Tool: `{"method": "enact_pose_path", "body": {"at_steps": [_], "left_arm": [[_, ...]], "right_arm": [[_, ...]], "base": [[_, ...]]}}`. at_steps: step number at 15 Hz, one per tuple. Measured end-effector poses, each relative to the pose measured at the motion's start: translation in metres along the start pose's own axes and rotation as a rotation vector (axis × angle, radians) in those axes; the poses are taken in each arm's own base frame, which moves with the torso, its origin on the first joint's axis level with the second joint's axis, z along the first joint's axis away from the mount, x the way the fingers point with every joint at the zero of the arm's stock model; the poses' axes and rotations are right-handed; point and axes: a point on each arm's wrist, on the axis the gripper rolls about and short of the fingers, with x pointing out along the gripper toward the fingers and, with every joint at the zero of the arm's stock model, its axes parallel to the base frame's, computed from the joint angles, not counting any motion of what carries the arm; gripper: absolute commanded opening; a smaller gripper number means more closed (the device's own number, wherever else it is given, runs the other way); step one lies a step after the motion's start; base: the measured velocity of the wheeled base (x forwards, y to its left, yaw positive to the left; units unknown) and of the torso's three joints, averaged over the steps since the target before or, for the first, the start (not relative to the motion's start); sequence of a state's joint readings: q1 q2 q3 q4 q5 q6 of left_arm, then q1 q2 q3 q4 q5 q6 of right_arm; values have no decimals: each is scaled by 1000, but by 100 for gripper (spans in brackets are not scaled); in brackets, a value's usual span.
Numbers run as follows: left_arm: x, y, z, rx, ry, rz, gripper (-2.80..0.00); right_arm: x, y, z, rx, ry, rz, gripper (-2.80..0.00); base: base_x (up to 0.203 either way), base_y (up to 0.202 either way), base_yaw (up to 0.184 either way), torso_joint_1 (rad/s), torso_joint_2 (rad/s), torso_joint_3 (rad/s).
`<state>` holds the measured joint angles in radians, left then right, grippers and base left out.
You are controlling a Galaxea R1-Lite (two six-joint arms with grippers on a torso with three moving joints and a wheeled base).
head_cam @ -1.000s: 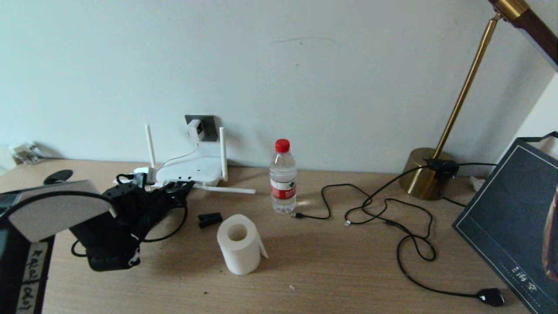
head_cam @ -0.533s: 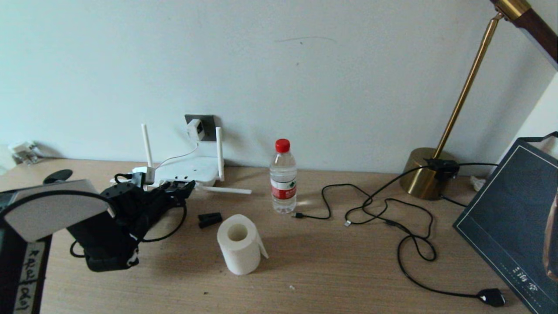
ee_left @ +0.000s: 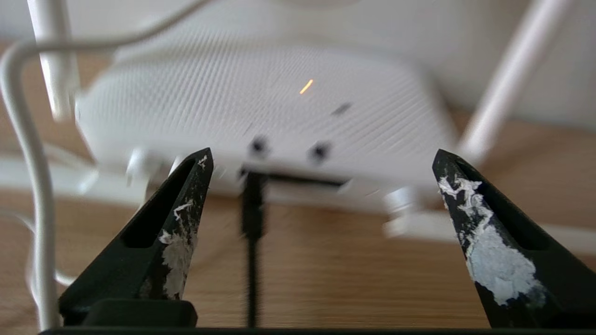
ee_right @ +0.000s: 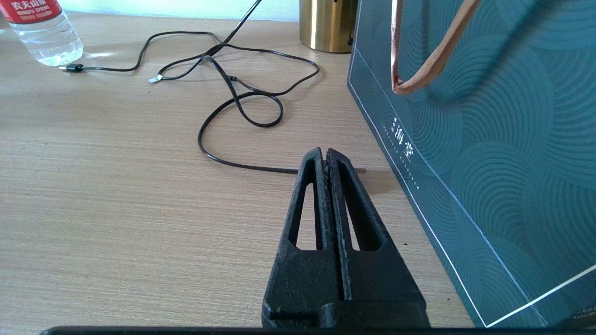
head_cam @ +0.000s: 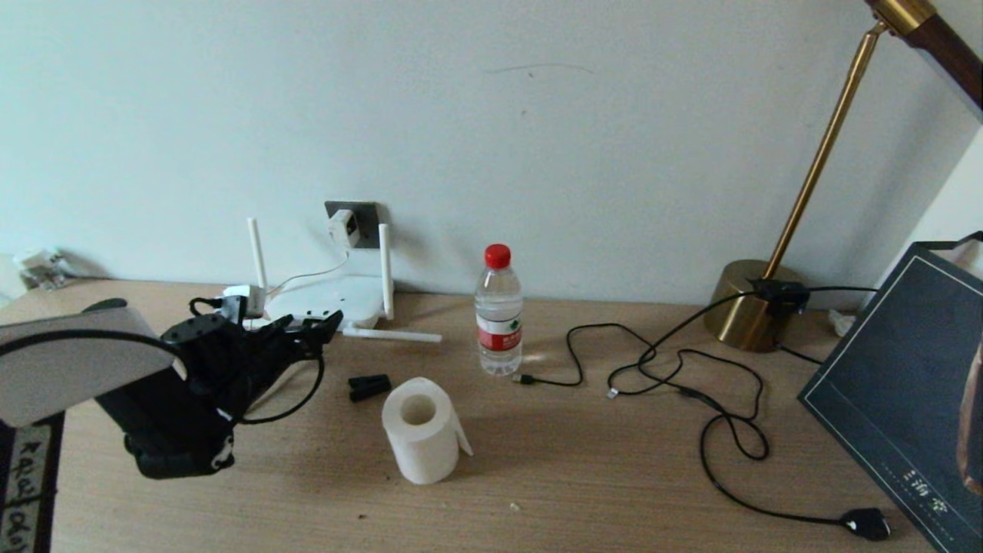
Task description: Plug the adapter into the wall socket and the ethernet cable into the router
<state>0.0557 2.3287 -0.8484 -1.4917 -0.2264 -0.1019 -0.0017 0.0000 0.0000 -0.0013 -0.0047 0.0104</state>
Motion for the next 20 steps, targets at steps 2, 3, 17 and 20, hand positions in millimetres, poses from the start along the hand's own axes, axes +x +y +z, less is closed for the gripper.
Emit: {"method": "enact_pose_path", "body": {"at_steps": [2,3,17,20], "left_arm": [[-9,-11,20,6,-26,-23,-249],[-15,-18,33,10,-42,-40,-280],[-230,-89,204,173,-252,-98,-280],[-318,-98,161,143,-71,-112,-280]], "right_arm": [[0,0,0,0,0,0,-280],[0,0,0,0,0,0,-280],[0,0,0,0,0,0,-280],[0,0,0,0,0,0,-280]], "base": [[0,0,0,0,0,0],[0,0,0,0,0,0],[0,0,0,0,0,0],[0,0,0,0,0,0]]}}
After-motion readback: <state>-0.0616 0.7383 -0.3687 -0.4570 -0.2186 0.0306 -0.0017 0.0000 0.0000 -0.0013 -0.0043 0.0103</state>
